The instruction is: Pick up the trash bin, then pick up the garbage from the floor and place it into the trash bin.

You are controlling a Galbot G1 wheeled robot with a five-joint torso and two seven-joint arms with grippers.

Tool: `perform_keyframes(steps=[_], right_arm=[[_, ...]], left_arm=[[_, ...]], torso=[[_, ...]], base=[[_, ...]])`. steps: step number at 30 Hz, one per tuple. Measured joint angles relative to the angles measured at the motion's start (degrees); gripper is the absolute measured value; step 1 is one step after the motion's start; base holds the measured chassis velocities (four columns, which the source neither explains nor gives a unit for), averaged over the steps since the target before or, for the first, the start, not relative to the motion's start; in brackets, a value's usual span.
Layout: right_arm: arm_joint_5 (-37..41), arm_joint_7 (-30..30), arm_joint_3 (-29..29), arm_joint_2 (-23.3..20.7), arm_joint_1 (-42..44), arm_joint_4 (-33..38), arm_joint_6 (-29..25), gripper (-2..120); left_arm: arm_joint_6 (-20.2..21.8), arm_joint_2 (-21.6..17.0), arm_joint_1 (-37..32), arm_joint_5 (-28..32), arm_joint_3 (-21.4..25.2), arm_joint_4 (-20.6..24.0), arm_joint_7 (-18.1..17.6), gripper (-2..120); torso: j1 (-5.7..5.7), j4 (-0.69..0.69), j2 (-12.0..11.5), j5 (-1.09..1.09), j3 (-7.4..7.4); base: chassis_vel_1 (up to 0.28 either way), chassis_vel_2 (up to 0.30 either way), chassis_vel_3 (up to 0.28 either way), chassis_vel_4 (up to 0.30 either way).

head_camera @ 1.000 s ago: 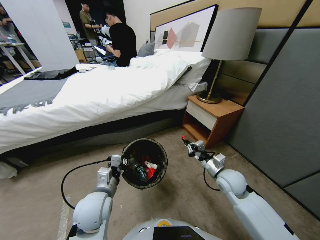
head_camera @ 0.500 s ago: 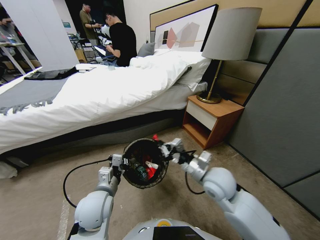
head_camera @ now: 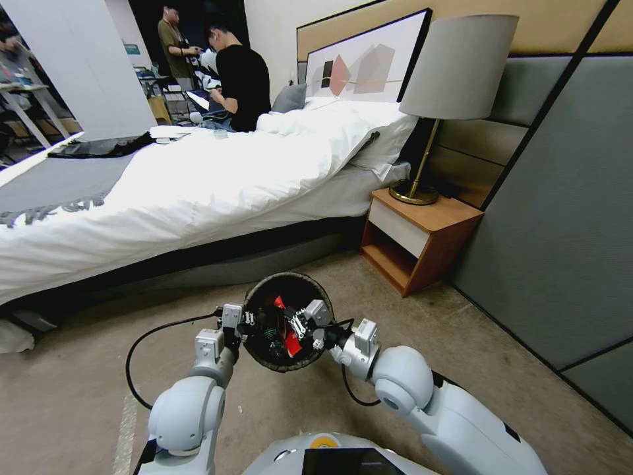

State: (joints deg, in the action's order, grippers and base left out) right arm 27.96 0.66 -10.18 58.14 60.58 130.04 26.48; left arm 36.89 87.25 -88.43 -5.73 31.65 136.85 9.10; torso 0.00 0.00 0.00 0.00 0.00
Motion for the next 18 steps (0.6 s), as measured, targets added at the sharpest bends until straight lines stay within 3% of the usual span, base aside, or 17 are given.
perform_keyframes(steps=[6, 8, 10, 12, 14, 18], right_arm=[[0.0, -1.7, -0.2, 0.1, 0.2, 0.0, 0.9, 19], [0.0, -2.2, 0.1, 0.2, 0.1, 0.0, 1.2, 31], [0.1, -2.3, 0.2, 0.2, 0.1, 0.0, 1.2, 32], [0.1, -2.4, 0.6, 0.3, 0.1, 0.0, 1.3, 44], [0.1, -2.4, 0.7, 0.3, 0.1, 0.0, 1.3, 47], [0.1, -2.7, 1.3, 0.5, 0.5, 0.3, 1.3, 68]], left_arm=[[0.0, 0.0, 0.1, 0.0, 0.0, -0.1, 0.0, 1], [0.0, -0.1, 0.2, 0.1, 0.0, -0.1, 0.0, 1], [0.0, -0.1, 0.2, 0.1, 0.1, -0.2, 0.0, 1], [0.0, -0.1, 0.3, 0.2, 0.1, -0.3, 0.0, 1], [0.0, -0.1, 0.3, 0.2, 0.1, -0.3, 0.0, 1], [0.0, -0.1, 0.3, 0.3, 0.1, -0.3, 0.0, 1]], torso=[[0.0, 0.0, 0.0, 0.0, 0.0], [0.0, 0.0, 0.0, 0.0, 0.0], [0.0, 0.0, 0.0, 0.0, 0.0], [0.0, 0.0, 0.0, 0.0, 0.0], [0.0, 0.0, 0.0, 0.0, 0.0], [0.0, 0.0, 0.0, 0.0, 0.0]], base=[[0.0, 0.0, 0.0, 0.0], [0.0, 0.0, 0.0, 0.0], [0.0, 0.0, 0.0, 0.0], [0.0, 0.0, 0.0, 0.0], [0.0, 0.0, 0.0, 0.0], [0.0, 0.0, 0.0, 0.0]])
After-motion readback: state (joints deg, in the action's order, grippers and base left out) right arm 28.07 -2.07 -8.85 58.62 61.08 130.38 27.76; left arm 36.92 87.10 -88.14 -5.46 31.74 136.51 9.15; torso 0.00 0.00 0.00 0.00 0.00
